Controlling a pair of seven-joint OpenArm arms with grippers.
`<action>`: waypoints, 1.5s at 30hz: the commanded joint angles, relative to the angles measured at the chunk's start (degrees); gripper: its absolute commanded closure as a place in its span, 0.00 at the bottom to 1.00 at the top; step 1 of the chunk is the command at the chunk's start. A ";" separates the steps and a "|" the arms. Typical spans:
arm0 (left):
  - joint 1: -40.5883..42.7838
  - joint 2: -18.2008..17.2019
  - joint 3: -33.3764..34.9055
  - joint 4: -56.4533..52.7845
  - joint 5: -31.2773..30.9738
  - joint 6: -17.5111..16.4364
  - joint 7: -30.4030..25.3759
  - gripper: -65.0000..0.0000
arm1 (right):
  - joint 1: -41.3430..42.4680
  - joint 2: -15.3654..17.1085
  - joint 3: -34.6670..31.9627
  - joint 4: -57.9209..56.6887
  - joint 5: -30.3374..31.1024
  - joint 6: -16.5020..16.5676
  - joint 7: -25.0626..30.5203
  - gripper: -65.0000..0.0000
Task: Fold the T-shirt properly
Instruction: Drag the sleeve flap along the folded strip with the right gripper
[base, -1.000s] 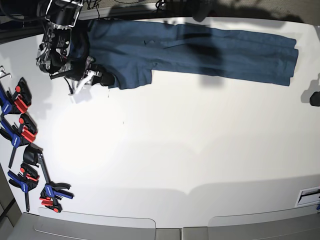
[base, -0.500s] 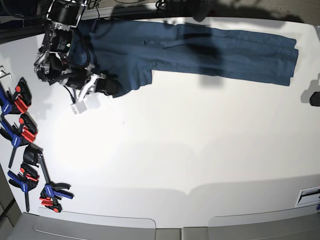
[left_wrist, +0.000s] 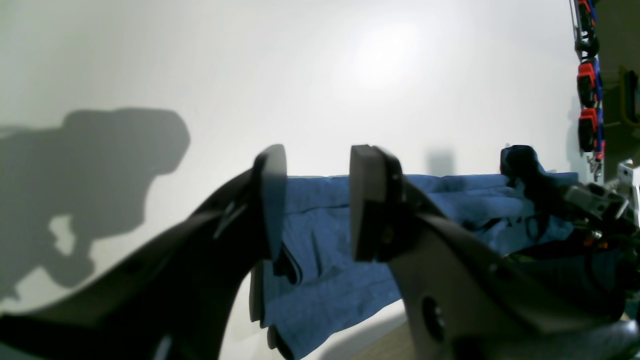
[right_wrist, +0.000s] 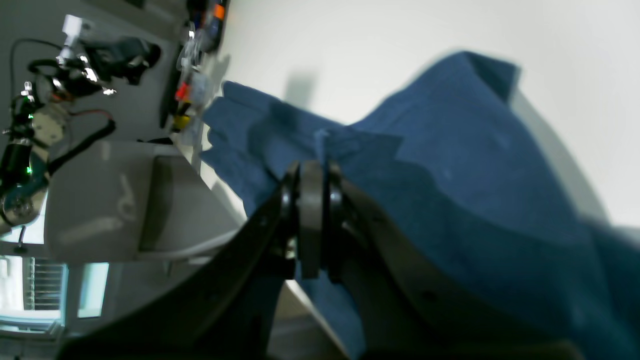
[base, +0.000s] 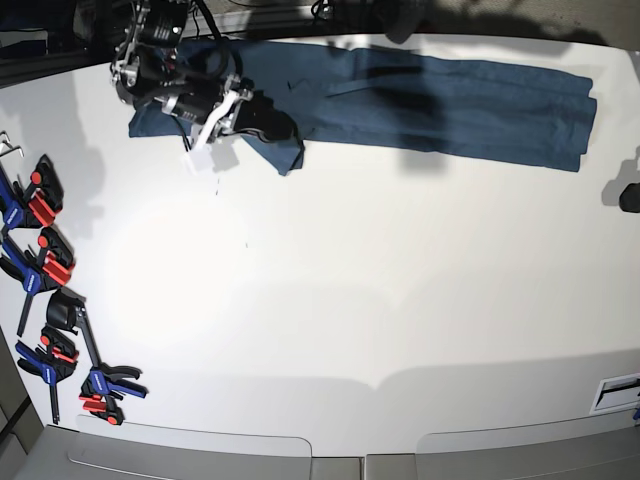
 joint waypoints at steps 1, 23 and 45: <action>-0.76 -2.05 -0.74 0.74 -1.41 -0.49 -0.50 0.70 | -0.59 0.26 0.20 2.19 2.03 0.34 0.77 1.00; -0.81 -2.08 -0.74 0.74 -1.41 -0.49 -0.57 0.70 | -12.98 0.28 0.20 14.21 2.03 0.34 0.77 1.00; -0.81 -2.08 -0.74 0.74 -1.41 -0.49 -1.79 0.70 | -17.77 0.28 0.20 14.21 2.03 0.34 0.77 1.00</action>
